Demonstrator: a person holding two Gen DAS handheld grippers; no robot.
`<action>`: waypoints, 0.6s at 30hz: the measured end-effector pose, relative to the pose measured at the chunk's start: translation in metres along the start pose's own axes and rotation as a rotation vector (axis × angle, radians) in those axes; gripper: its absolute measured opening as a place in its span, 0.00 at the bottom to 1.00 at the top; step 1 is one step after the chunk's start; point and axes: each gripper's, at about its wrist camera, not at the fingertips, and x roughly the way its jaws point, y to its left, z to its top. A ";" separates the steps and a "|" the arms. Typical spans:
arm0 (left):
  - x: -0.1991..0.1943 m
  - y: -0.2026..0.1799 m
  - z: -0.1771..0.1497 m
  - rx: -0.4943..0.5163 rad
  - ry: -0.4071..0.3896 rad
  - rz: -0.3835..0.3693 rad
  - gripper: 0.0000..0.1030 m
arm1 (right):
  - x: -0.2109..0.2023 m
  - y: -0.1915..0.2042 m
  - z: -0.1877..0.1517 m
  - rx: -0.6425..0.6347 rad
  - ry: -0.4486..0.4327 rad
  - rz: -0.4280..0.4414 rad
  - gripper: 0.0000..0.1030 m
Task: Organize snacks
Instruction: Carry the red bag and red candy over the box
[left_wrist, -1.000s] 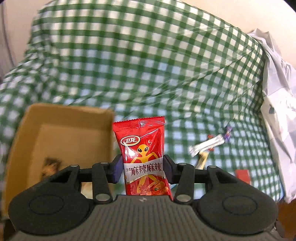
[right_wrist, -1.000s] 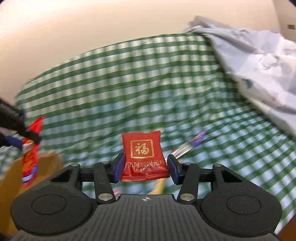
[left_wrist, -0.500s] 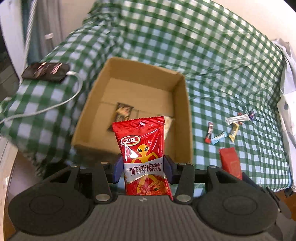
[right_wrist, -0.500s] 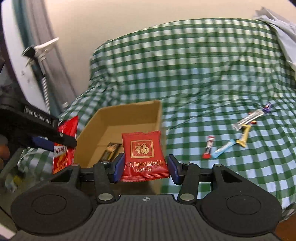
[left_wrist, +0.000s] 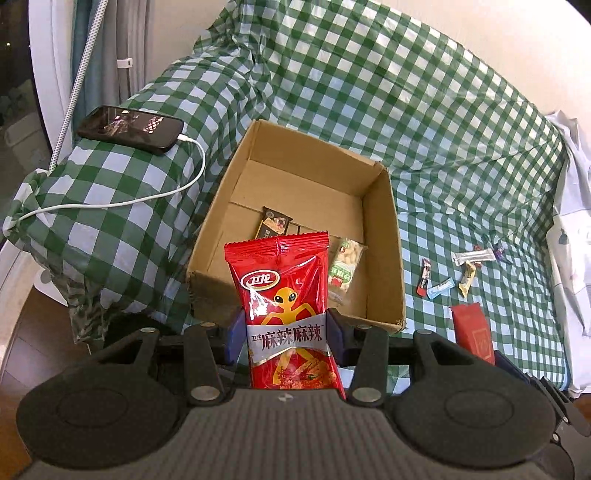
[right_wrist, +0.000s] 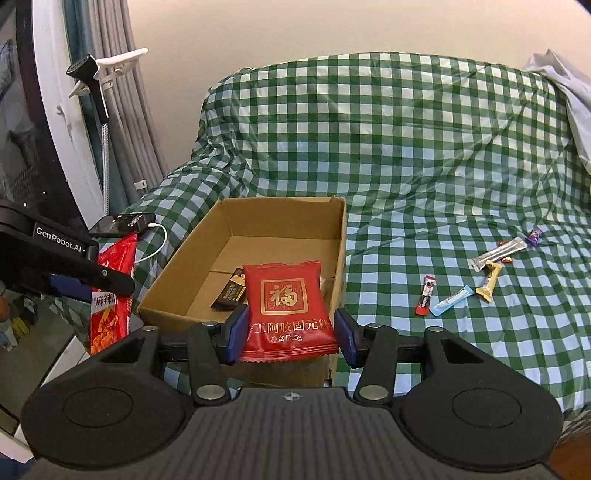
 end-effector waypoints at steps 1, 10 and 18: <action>0.000 0.001 0.000 -0.002 0.000 0.000 0.49 | 0.000 0.001 0.000 -0.005 0.001 -0.001 0.50; 0.001 0.006 0.004 -0.028 -0.008 0.014 0.49 | 0.003 0.005 0.003 -0.036 0.006 -0.003 0.50; 0.013 0.006 0.015 -0.030 0.003 0.027 0.49 | 0.012 0.007 0.005 -0.033 0.017 0.000 0.50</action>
